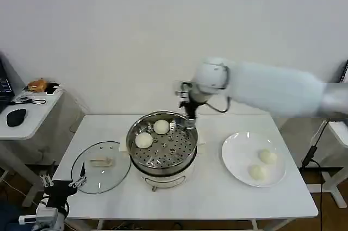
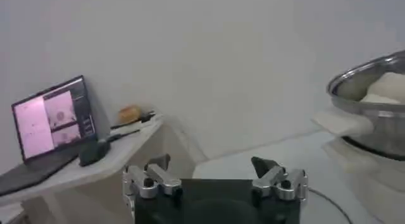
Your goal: Take steamed baozi put them in steamer then cover it.
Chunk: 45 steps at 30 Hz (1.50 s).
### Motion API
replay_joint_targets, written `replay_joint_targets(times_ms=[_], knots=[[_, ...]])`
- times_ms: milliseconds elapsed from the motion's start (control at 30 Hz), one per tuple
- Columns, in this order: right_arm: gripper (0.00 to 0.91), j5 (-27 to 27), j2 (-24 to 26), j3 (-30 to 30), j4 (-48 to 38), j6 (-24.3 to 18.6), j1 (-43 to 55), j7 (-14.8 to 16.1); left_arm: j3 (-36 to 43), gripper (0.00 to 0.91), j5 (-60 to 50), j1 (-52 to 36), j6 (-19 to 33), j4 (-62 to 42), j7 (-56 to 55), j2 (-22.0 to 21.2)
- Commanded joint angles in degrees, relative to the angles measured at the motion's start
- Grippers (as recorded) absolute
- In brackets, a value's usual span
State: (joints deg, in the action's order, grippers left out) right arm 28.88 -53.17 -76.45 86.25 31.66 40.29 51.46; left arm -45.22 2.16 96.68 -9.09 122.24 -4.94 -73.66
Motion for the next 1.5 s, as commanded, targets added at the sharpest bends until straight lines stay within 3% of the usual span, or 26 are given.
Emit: replay_joint_targets(times_ms=[33, 367, 433, 633, 800, 900, 1500], knots=[[0.907, -12.1, 23.5, -2.0, 10.4, -7.1, 2.1, 5.8, 1.9, 0.907, -0.7, -0.1, 0.0, -0.1, 0.0, 0.0], [0.907, -22.5, 33.2, 3.2, 11.0, -12.6, -11.6, 5.8, 3.9, 0.907, -2.1, -0.3, 0.0, -0.7, -0.2, -0.8], [0.907, -23.6, 35.0, 6.1, 10.8, -13.5, -16.6, 5.7, 4.2, 0.907, -2.3, -0.4, 0.1, -1.2, -0.2, -0.9], [0.907, -29.9, 37.9, 22.9, 8.4, -15.7, -37.0, 5.4, 4.6, 0.907, -2.7, -0.3, 0.1, -2.3, -0.3, -1.0], [0.907, -32.3, 36.3, 32.7, 4.4, -16.9, -48.5, 5.1, 4.5, 0.907, -2.9, -0.1, 0.1, -2.5, -0.3, -1.0], [0.907, -33.2, 34.6, 35.6, 2.3, -17.5, -51.6, 5.3, 4.5, 0.907, -3.1, 0.0, 0.1, -2.9, -0.3, -1.0], [0.907, -33.8, 25.9, 35.2, -6.0, -17.1, -52.5, 4.5, 2.8, 0.907, -3.0, 0.3, 0.1, -3.5, -0.2, -0.7]])
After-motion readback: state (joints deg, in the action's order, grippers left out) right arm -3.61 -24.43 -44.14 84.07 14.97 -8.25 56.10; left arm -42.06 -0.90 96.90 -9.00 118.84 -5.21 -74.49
